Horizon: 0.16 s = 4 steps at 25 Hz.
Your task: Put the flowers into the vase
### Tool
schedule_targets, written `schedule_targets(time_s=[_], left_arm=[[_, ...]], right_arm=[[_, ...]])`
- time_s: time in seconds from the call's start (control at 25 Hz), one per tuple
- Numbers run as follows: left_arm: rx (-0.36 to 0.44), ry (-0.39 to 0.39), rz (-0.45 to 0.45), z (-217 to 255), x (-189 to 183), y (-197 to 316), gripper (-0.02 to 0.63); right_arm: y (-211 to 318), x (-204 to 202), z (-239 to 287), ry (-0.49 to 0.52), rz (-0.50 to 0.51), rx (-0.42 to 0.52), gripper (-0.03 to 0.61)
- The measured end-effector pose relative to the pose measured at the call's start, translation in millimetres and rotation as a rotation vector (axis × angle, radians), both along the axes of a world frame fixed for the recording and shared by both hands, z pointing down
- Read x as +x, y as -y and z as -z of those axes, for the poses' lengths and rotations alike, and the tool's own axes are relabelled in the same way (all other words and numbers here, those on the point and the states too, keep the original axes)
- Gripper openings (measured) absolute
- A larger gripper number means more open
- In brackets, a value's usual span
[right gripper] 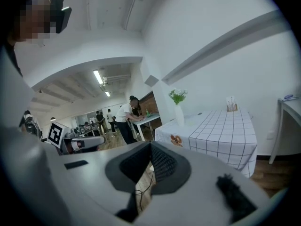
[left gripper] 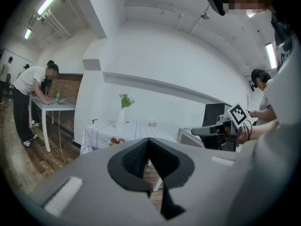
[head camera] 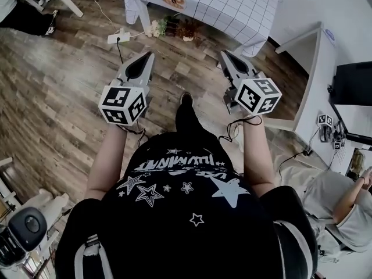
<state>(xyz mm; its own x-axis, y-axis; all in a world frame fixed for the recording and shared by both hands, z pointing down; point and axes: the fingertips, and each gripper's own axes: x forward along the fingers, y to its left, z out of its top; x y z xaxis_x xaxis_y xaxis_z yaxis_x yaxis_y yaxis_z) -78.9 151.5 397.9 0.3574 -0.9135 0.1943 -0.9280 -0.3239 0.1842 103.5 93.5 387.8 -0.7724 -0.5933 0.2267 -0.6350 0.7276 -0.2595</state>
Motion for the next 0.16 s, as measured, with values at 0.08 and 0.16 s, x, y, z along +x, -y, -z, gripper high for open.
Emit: schedule_targets(time_s=[0.08,0.16], left_arm=[[-0.005,0.002,0.008,-0.4,-2.7,-16.7,0.009],[-0.005,0.012,0.014,0.4,-5.4,-33.7,0.009]], right_arm=[[-13.7,4.1,-1.0,0.015,-0.027,-0.006,0.011],[-25.6,8.5,-0.8,0.038,-0.063,-0.012,0.012]])
